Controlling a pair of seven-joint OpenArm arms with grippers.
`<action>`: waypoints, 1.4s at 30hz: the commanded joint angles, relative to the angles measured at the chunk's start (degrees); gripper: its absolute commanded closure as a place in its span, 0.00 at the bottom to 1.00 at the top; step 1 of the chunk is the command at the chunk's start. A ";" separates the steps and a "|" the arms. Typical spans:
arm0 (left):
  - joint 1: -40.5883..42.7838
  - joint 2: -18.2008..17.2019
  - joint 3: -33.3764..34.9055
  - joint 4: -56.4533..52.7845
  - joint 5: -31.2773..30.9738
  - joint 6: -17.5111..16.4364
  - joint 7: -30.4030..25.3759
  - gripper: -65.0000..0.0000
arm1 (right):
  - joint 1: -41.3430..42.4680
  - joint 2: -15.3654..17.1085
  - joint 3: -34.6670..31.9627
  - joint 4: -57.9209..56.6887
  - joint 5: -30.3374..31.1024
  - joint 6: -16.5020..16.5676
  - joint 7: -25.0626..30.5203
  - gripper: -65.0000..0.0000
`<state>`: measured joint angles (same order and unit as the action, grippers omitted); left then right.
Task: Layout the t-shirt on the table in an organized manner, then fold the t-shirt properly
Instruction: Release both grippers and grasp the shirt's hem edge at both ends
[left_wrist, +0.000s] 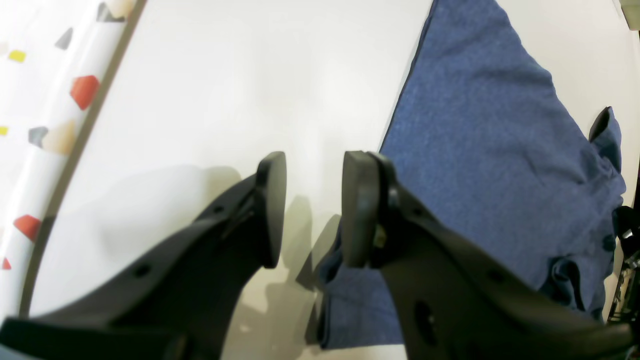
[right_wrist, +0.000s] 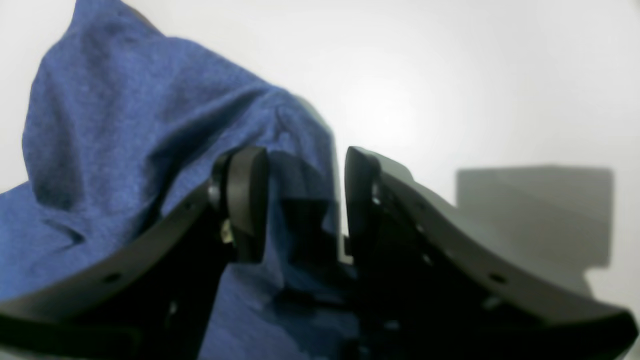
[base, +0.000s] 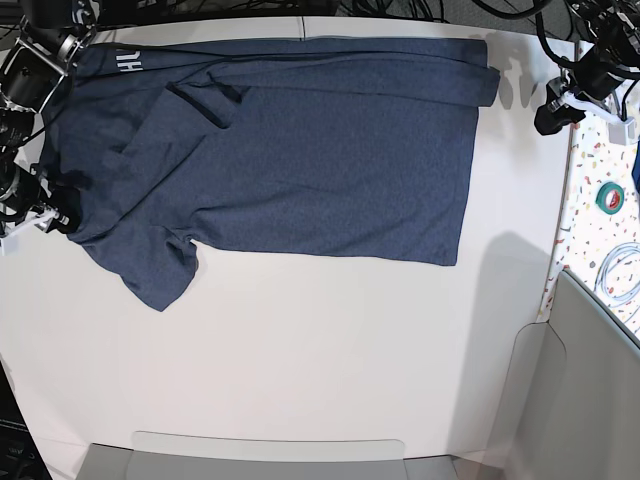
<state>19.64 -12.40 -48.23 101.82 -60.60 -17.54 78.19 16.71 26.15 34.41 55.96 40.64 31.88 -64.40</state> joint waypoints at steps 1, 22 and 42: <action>-0.25 -1.00 -0.34 0.82 -1.25 -0.09 -0.61 0.71 | 1.00 0.18 0.00 0.78 0.98 0.87 0.53 0.61; -23.20 -11.73 15.57 -23.10 -1.25 -0.09 -1.14 0.70 | 0.04 -1.84 -0.17 0.87 -1.92 0.78 0.01 1.00; -43.07 -11.29 46.34 -59.93 -1.34 -0.09 -21.53 0.65 | 0.04 -1.84 -0.17 0.87 -1.92 0.78 -0.08 1.00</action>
<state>-23.35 -23.57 -2.44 41.80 -64.58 -18.65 54.52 16.16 23.44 34.24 56.38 39.75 32.62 -63.37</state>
